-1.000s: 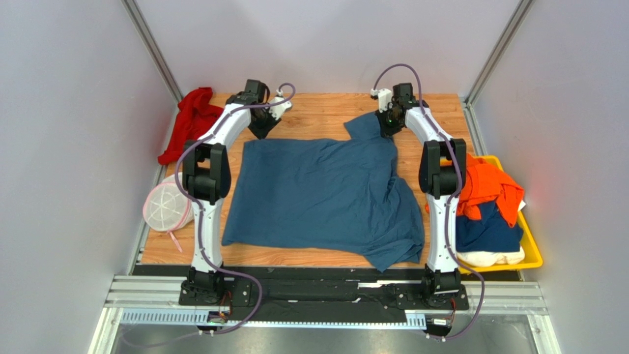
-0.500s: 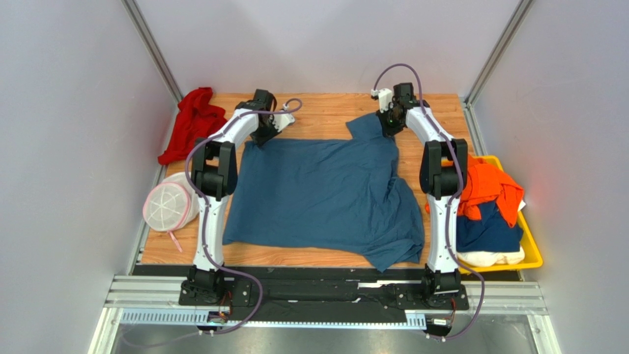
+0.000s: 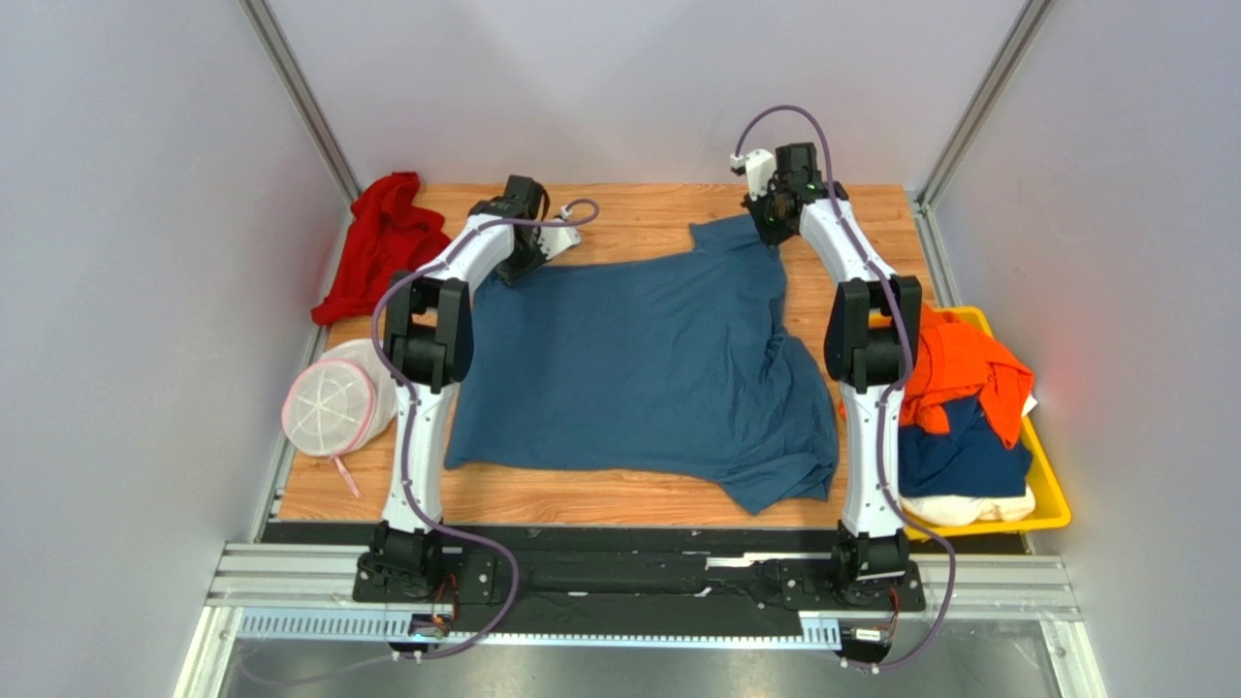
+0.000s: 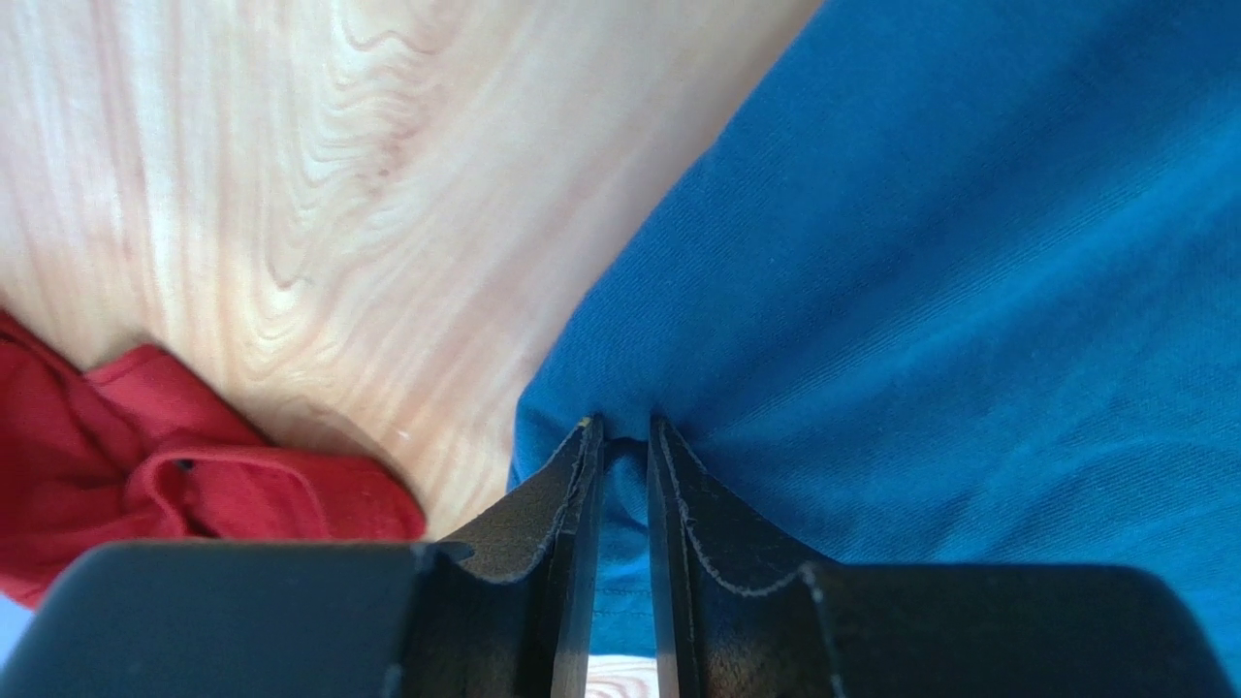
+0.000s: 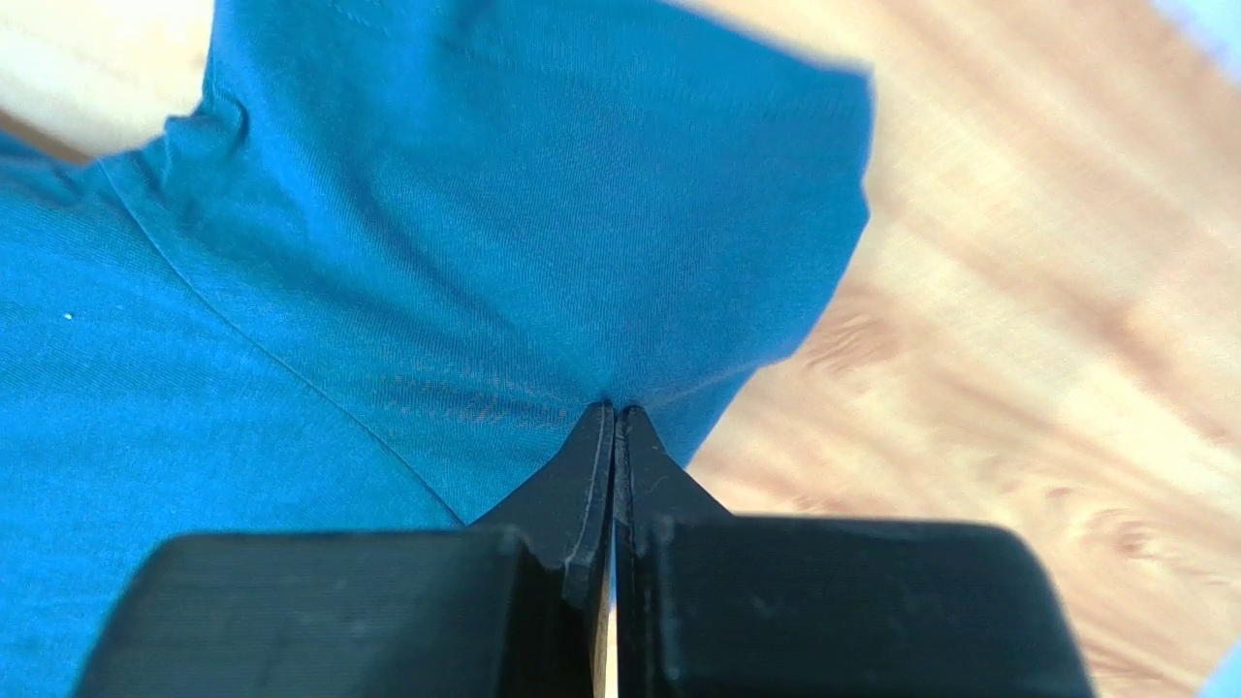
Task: Fold and stack the t-shirts
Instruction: Flatten out the tshirt
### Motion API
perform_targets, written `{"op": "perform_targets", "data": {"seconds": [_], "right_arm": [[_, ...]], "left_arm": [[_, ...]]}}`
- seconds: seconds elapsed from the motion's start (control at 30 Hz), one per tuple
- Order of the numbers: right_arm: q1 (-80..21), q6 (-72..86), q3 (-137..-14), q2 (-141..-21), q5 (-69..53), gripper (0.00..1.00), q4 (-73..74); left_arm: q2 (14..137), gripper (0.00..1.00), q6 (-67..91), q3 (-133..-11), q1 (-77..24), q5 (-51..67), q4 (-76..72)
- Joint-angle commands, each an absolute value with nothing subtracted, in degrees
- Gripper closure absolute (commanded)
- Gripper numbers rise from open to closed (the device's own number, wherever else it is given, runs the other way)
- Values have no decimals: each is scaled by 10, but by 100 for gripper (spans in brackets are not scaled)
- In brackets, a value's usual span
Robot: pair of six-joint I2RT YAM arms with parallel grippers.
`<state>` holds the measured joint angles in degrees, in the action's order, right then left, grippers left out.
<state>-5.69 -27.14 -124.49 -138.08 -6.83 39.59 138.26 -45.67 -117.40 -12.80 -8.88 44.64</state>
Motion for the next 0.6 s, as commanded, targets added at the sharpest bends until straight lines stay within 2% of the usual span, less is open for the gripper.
{"op": "perform_targets", "data": {"seconds": [0.0,0.57], "right_arm": [[-60,-301,-1308,-1406,-19,100,372],[-101,-359,-1334,-1425,101,100,306]], "left_arm": [[1413,75,-476,-1196,-123,-121,446],[1408,76,-486,-1174,-120,-166,392]]}}
